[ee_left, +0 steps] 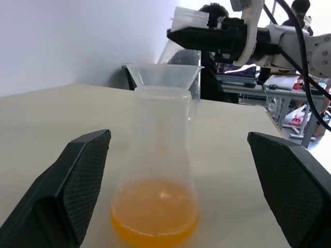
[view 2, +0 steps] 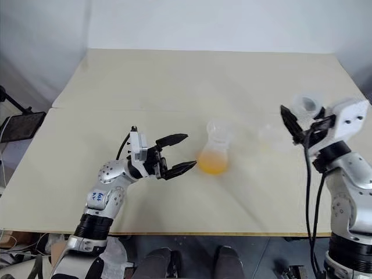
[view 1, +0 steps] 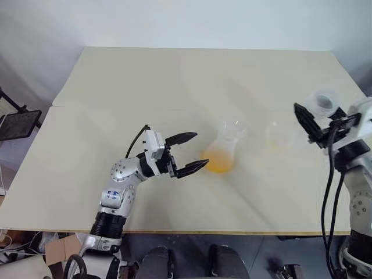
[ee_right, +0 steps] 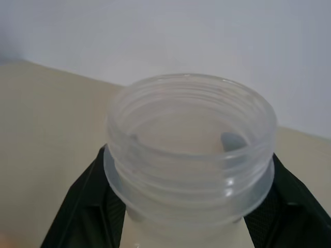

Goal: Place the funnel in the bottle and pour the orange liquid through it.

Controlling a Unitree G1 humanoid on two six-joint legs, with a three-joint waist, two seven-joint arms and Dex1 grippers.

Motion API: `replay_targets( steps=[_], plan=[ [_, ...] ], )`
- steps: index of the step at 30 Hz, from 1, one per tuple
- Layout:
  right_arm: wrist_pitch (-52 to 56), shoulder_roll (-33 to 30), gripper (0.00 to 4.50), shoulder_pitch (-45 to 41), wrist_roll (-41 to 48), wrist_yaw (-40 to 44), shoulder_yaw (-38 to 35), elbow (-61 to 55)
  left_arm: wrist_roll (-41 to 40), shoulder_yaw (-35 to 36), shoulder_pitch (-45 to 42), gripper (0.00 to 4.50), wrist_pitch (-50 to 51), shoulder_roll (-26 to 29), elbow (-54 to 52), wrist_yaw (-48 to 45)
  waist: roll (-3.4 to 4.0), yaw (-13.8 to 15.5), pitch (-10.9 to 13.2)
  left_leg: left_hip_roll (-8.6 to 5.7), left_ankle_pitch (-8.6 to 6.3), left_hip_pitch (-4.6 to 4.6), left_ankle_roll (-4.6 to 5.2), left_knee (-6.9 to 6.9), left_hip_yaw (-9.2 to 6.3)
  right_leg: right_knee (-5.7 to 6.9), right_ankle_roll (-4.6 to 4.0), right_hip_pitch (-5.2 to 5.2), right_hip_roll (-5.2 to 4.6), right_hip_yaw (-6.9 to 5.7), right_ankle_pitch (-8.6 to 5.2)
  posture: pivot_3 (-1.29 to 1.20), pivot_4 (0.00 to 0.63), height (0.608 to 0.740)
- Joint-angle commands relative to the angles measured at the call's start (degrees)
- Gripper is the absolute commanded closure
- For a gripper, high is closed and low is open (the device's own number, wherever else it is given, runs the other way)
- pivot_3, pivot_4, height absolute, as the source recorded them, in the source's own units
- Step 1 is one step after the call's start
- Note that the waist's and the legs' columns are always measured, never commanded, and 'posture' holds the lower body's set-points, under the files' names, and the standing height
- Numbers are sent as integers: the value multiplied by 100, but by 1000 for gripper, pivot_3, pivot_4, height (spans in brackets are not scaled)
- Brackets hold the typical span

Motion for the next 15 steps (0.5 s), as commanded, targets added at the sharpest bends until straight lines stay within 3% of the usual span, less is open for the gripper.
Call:
replay_targets(
  steps=[1, 8, 14, 15],
  plan=[
    [-433, -253, 2041, 176, -466, -233, -456, 572, 14, -4, -24, 0, -135, -6, -126, -25, 0, 24, 0, -1, 0, 0, 0, 0, 3, -1, 0, -1, 0, 1, 0, 0, 150, 740],
    [-768, -86, 2041, 226, -474, -516, -779, 1298, 0, 12, -42, 0, -113, -7, -110, -5, 1, 44, -1, 3, 2, 2, -1, 0, 12, -1, 0, -3, 3, 7, 0, 0, 150, 740],
    [-509, 3, 143, 415, -83, -532, -978, 1006, 0, 67, -155, 0, -132, 46, -1, -47, 1, 54, -1, 4, 2, 3, -1, 0, 13, -1, 0, -3, 3, 9, 0, 0, 150, 740],
    [-465, -24, 33, 457, -26, -536, -1037, 933, 1, 78, -169, 0, -133, 58, 19, -55, 1, 63, -1, 4, 2, 3, -1, 0, 14, -1, 0, -3, 3, 10, 0, 0, 150, 740]
  ],
)
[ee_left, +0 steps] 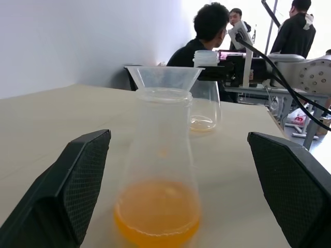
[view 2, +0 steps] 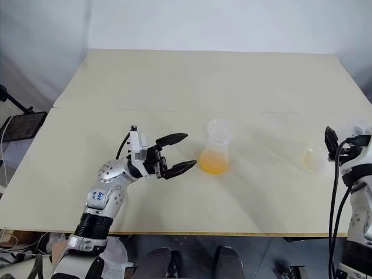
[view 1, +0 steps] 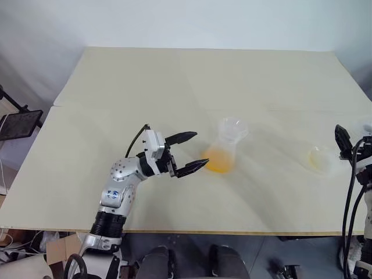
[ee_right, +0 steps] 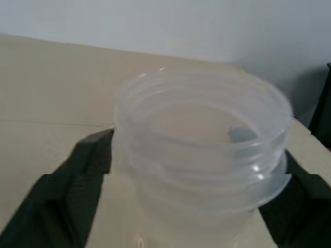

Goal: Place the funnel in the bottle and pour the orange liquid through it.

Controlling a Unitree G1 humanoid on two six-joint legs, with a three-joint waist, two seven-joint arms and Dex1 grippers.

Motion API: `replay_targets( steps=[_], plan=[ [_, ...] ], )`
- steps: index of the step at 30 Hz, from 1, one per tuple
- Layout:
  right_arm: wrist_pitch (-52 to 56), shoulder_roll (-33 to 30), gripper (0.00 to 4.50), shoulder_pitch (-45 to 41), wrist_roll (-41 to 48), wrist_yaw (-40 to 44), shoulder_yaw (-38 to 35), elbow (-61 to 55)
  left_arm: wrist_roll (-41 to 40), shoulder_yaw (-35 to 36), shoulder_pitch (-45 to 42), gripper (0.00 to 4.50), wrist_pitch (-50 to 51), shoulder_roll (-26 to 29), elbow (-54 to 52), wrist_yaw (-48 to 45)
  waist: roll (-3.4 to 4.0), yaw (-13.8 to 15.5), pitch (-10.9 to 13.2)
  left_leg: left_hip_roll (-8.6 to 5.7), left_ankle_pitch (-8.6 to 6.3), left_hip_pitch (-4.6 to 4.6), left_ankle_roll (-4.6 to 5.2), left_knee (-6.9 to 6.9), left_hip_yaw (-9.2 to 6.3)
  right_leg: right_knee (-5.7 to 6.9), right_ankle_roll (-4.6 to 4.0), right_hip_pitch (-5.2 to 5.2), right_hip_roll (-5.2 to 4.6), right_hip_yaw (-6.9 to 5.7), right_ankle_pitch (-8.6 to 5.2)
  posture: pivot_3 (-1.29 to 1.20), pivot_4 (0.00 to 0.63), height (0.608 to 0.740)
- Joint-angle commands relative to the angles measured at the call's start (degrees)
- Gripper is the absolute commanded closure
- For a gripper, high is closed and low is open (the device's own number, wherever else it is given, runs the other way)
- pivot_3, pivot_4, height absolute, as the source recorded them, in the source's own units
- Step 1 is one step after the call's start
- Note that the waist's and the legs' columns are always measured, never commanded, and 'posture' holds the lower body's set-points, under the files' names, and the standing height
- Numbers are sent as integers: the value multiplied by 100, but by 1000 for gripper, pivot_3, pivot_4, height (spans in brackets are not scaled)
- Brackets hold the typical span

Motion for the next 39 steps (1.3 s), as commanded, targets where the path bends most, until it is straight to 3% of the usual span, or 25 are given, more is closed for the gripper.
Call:
replay_targets(
  steps=[1, 11, 18, 25, 28, 30, 39],
  plan=[
    [99, -109, 33, 93, 284, -18, -330, -400, -12, 62, -117, 0, -96, 42, -6, -51, 0, 16, 0, -1, 0, 0, 0, 0, 0, 0, 0, 0, 0, 0, 0, 0, 150, 740],
    [187, -597, 33, 243, 278, -214, -906, -1078, 6, 185, -167, 0, -170, 254, 166, -131, 1, 20, -1, 0, 0, 0, 0, 0, 0, -2, 0, 0, 1, 1, 0, 0, 150, 740],
    [-76, -1033, 33, -176, 649, 410, -868, -1334, -150, 329, -187, 0, 63, 389, 95, -124, 2, 17, -1, -1, 0, 1, 0, 0, 5, -4, 0, -1, 0, 5, 0, 0, 150, 740],
    [-111, -998, 33, 169, 1300, 1941, 2, -1796, -10, 584, -175, 0, -47, 926, 200, -323, 0, 20, 0, 1, 0, 1, 1, 0, 1, -3, 0, 1, 2, 2, 0, 0, 150, 740],
    [-923, -1097, 33, 1227, 1009, 3590, 656, -1921, -57, 700, 100, 0, 8, 1366, 20, -611, 0, 27, 0, 1, 0, 1, 1, 0, -1, -3, 0, 1, 2, 0, 0, 0, 150, 740],
    [-1395, -1171, 33, 1642, 730, 4203, 845, -1826, -57, 731, 269, 0, 47, 1528, -134, -670, 0, 40, 0, 0, -1, 0, 1, -2, -3, -3, 0, 0, 0, -1, 0, 0, 150, 740],
    [-2035, -1126, 33, 2189, 607, 5006, 914, -1275, -110, 974, 856, 0, 196, 1879, -564, -503, -10, 22, 6, -1, -4, 19, 10, -4, -1, -28, 15, 26, -4, 1, 9, 0, 150, 740]
  ],
)
